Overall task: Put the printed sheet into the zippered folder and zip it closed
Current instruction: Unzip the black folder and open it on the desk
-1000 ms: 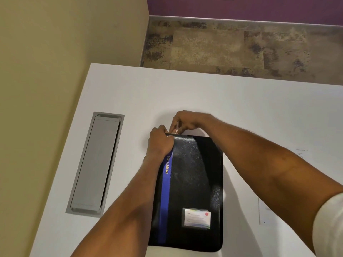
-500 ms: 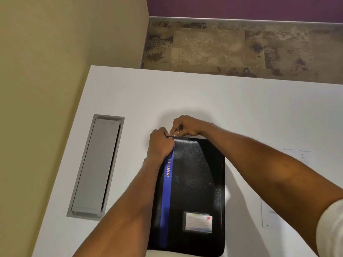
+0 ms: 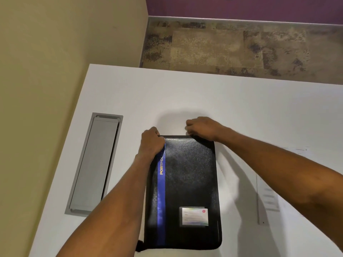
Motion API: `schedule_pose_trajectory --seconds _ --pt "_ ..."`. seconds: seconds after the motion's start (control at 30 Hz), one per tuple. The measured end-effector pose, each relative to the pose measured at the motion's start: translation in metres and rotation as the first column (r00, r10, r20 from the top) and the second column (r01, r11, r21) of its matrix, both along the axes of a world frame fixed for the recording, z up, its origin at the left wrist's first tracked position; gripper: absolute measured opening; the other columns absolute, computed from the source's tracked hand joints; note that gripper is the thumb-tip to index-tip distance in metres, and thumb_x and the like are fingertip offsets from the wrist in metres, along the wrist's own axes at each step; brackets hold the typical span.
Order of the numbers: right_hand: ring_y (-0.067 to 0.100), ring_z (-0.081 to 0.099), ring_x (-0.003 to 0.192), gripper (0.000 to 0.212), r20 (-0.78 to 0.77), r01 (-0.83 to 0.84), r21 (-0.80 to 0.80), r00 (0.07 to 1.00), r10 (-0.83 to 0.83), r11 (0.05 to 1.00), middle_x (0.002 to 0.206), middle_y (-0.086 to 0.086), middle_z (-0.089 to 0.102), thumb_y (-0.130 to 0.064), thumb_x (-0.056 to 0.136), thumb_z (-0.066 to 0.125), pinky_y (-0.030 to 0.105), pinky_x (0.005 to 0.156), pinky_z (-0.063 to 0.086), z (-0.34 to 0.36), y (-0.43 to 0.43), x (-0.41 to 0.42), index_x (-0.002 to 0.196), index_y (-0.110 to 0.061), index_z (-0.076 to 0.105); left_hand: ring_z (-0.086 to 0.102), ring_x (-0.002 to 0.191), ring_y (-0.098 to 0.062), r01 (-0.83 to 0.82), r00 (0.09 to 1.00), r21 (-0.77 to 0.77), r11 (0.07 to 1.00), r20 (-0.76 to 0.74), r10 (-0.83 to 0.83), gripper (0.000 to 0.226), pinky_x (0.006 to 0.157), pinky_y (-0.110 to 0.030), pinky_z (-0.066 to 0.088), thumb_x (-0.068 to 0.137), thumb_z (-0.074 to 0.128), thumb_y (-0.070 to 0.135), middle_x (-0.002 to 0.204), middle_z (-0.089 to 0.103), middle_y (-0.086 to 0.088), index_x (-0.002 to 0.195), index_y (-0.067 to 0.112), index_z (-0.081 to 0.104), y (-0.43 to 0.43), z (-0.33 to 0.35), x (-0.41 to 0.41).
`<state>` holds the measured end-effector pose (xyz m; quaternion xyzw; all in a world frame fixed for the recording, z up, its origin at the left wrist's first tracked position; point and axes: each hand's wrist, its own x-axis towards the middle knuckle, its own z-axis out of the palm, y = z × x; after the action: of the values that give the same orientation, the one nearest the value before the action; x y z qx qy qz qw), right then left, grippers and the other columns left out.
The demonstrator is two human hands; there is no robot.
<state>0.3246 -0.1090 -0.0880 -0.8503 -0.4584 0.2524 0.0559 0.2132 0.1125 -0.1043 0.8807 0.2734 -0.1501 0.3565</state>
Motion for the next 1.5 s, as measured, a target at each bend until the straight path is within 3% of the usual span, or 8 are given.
schedule_pose_trajectory --seconds 0.27,0.5,0.63,0.77,0.9,1.03,1.27,1.5 --pt "0.023 0.067 0.098 0.018 0.101 0.268 -0.033 0.959 -0.264 0.963 0.113 -0.005 0.063 -0.025 0.104 0.054 0.038 0.082 0.052 -0.008 -0.080 -0.025 0.108 -0.025 0.071 0.062 0.090 -0.029 -0.003 1.000 -0.042 0.999 -0.010 0.003 0.012 0.060 -0.023 0.041 0.085 0.053 0.003 0.098 0.069 -0.015 0.089 0.000 0.064 -0.010 0.002 0.004" --pt "0.018 0.065 0.091 0.014 0.020 0.666 0.101 0.741 -0.671 0.739 0.107 -0.006 0.064 -0.027 0.104 0.053 0.033 0.071 0.047 -0.026 -0.111 -0.096 0.103 -0.024 0.067 0.062 0.087 -0.030 0.017 1.000 -0.025 1.000 0.002 -0.017 0.016 0.076 -0.041 0.053 0.082 0.050 0.001 0.096 0.070 -0.018 0.086 -0.001 0.065 -0.030 0.006 0.005" --pt "0.026 0.065 0.085 0.014 -0.025 0.784 0.132 0.614 -0.789 0.606 0.103 0.000 0.062 -0.024 0.103 0.054 0.041 0.075 0.055 -0.034 -0.115 -0.138 0.099 -0.017 0.066 0.054 0.079 -0.026 -0.011 0.999 -0.022 1.000 -0.041 0.010 0.015 0.069 -0.034 0.047 0.085 0.052 0.003 0.103 0.067 -0.024 0.093 -0.004 0.062 -0.039 0.009 0.002" --pt "0.026 0.063 0.085 0.012 -0.113 0.892 0.194 0.433 -0.894 0.408 0.099 0.003 0.063 -0.019 0.100 0.055 0.047 0.080 0.057 -0.039 -0.108 -0.162 0.096 -0.015 0.066 0.054 0.117 -0.034 0.295 0.955 0.306 0.905 -0.067 -0.288 0.033 0.095 -0.043 0.045 0.089 0.053 0.013 0.128 0.055 -0.015 0.121 0.008 0.062 -0.075 0.015 -0.007" --pt "0.021 0.064 0.092 0.010 -0.185 0.943 0.208 0.298 -0.936 0.259 0.106 0.000 0.064 -0.023 0.101 0.056 0.046 0.087 0.059 -0.040 -0.099 -0.170 0.101 -0.020 0.065 0.043 0.143 -0.030 0.605 0.779 0.206 0.769 0.047 -0.626 0.052 0.115 -0.044 0.036 0.096 0.056 0.020 0.155 0.048 -0.009 0.148 0.012 0.052 -0.133 0.016 -0.016" --pt "0.015 0.063 0.085 0.015 -0.229 0.960 0.225 0.221 -0.948 0.169 0.101 -0.005 0.063 -0.030 0.102 0.053 0.043 0.084 0.061 -0.040 -0.094 -0.172 0.093 -0.024 0.063 0.042 0.144 -0.026 0.715 0.670 0.249 0.653 0.022 -0.742 0.046 0.117 -0.047 0.032 0.104 0.049 0.024 0.154 0.050 -0.005 0.149 0.016 0.050 -0.175 0.008 -0.024" --pt "0.020 0.063 0.084 0.015 -0.219 0.968 0.171 0.219 -0.951 0.184 0.101 -0.003 0.062 -0.030 0.102 0.050 0.046 0.085 0.060 -0.040 -0.095 -0.168 0.092 -0.024 0.060 0.055 0.124 -0.028 0.733 0.641 0.313 0.604 -0.018 -0.768 0.027 0.105 -0.041 0.037 0.102 0.050 0.010 0.128 0.062 -0.004 0.121 0.017 0.068 -0.188 0.005 -0.003" --pt "0.024 0.064 0.081 0.010 -0.066 0.922 0.200 0.351 -0.934 0.332 0.098 0.003 0.066 -0.020 0.101 0.056 0.046 0.079 0.060 -0.042 -0.101 -0.163 0.096 -0.017 0.064 0.060 0.110 -0.026 0.663 0.725 0.278 0.696 -0.007 -0.688 0.016 0.095 -0.039 0.035 0.101 0.057 0.010 0.107 0.071 -0.001 0.100 0.019 0.071 -0.193 0.002 0.020"
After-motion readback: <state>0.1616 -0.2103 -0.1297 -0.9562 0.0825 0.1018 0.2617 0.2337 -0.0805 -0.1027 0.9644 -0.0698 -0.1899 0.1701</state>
